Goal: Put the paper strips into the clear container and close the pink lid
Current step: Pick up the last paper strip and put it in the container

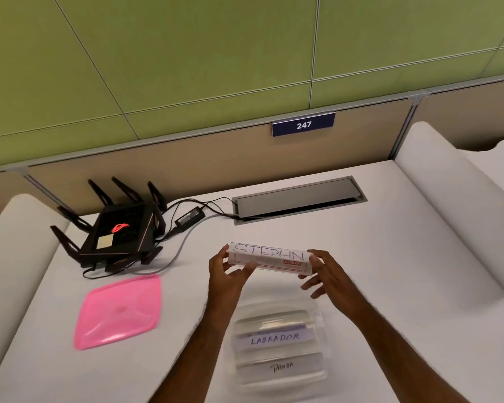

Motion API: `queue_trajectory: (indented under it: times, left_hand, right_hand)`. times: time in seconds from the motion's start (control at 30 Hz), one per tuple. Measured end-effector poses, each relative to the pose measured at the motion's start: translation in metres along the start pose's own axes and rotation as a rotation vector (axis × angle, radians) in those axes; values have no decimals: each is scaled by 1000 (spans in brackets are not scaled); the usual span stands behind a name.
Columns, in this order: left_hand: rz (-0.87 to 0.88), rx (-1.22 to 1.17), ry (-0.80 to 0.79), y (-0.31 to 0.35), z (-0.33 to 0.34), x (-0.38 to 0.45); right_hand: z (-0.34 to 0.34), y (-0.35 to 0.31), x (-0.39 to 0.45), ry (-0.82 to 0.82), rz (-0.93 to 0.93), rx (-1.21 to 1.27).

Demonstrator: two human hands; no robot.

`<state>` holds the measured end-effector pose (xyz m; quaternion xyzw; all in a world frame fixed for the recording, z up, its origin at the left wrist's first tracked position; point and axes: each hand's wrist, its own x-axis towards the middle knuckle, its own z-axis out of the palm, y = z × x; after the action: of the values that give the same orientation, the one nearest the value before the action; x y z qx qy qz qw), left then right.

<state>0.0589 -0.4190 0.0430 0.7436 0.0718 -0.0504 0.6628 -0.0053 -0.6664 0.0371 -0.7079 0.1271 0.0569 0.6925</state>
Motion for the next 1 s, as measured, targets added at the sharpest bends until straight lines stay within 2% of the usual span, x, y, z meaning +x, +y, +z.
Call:
queue_trajectory:
  times: [0.43, 0.6, 0.77, 1.0]
  left_hand:
    - [-89, -32, -68, -16, -47, -17]
    - [-29, 77, -117, -19, -60, -20]
    - [40, 186, -225, -25, -69, -20]
    - [82, 249, -228, -29, -73, -27]
  right_hand:
    - [3, 18, -6, -76, -30, 8]
    - [-4, 19, -3, -130, 21, 95]
    - [-11, 21, -2, -165, 25, 61]
    - [-16, 16, -8, -175, -5, 8]
